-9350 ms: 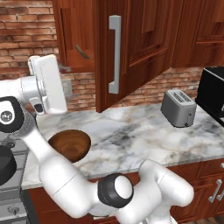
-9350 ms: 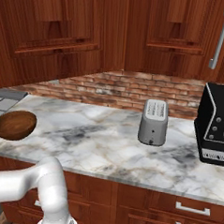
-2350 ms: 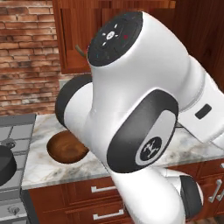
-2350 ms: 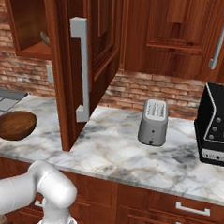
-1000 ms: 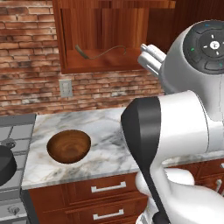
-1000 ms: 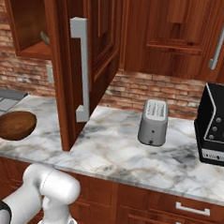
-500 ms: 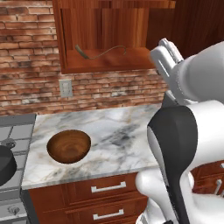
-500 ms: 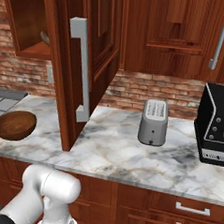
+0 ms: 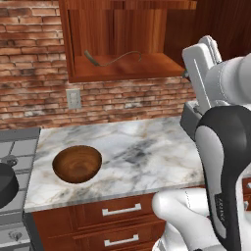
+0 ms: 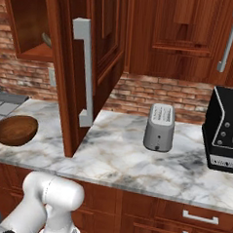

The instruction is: Open the cabinet and move the ladle to the pot. Then close the cabinet.

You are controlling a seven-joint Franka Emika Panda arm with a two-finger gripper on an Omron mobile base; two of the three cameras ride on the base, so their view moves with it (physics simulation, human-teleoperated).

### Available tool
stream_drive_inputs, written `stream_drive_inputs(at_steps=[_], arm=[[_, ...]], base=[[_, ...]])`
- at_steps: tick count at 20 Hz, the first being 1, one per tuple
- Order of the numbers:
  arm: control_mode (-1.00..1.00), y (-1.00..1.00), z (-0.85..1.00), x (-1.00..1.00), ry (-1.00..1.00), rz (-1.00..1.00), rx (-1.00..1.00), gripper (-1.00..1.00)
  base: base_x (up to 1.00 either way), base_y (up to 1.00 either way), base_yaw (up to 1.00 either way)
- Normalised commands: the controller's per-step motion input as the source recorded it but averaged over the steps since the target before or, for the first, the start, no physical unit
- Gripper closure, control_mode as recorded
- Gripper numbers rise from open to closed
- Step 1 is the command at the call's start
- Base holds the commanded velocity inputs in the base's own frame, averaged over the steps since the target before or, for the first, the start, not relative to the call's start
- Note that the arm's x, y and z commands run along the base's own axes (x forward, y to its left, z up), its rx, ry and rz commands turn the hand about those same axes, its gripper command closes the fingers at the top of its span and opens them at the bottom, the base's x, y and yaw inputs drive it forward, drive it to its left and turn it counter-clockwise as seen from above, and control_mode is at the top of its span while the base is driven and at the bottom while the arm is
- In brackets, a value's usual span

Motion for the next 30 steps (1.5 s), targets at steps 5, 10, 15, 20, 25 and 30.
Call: stream_drive_inputs(at_steps=[5, 10, 15, 20, 25, 30], arm=[[-1.0, -0.11, 0.0, 0.33, 0.03, 0.13, 0.09, -1.0], [-1.0, -0.04, 0.0, 0.3, 0.0, 0.11, 0.02, -1.0], [-1.0, 0.0, 0.0, 0.4, -0.03, 0.06, 0.01, -1.0], [-1.0, 0.0, 0.0, 0.44, 0.0, 0.01, 0.01, -1.0], [-1.0, 0.0, 0.0, 0.22, 0.0, 0.0, 0.01, -1.0], [-1.0, 0.0, 0.0, 0.06, 0.0, 0.0, 0.01, -1.0]], base=[[0.0, 0.0, 0.0], [0.0, 0.0, 0.0], [0.0, 0.0, 0.0], [0.0, 0.0, 0.0], [0.0, 0.0, 0.0], [0.0, 0.0, 0.0]])
